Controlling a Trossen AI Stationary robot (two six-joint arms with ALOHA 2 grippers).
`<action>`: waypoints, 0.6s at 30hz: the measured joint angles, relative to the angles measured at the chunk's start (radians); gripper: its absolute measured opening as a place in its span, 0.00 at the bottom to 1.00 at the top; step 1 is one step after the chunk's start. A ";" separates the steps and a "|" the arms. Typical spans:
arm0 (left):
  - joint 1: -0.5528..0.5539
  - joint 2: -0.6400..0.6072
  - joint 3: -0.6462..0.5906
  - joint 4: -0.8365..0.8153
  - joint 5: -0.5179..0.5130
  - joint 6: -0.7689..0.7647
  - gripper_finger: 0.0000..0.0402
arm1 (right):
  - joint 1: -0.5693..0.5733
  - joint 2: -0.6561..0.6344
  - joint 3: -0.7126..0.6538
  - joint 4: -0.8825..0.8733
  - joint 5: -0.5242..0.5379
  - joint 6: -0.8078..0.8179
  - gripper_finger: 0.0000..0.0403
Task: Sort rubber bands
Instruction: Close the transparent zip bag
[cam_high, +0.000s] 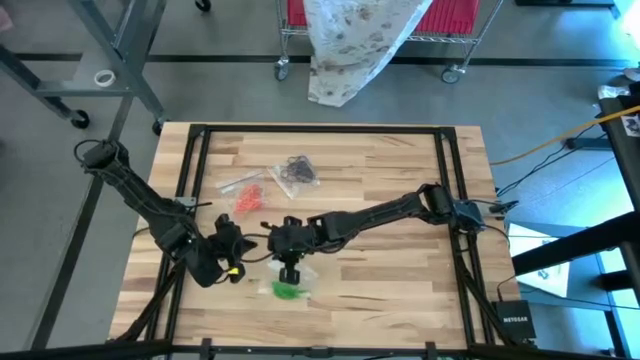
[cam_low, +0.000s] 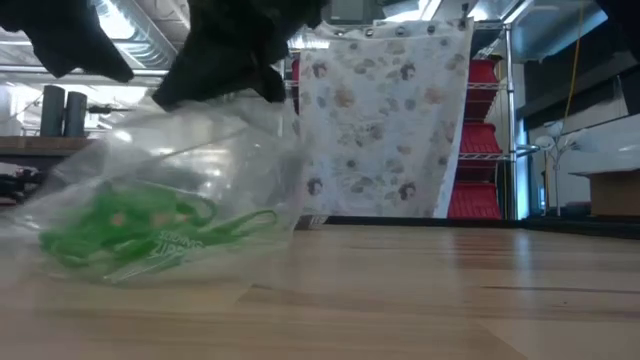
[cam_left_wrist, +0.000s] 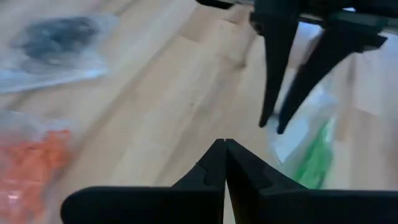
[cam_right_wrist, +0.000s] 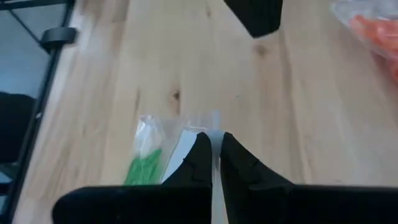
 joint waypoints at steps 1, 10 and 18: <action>0.000 0.000 0.000 0.015 0.019 0.004 0.01 | 0.001 0.000 0.000 0.006 0.000 -0.012 0.01; 0.005 0.003 -0.028 0.191 0.107 0.072 0.16 | 0.000 -0.001 0.000 0.069 -0.008 -0.068 0.01; 0.018 0.013 -0.030 0.233 0.117 0.112 0.23 | 0.000 -0.001 0.000 0.092 -0.011 -0.095 0.01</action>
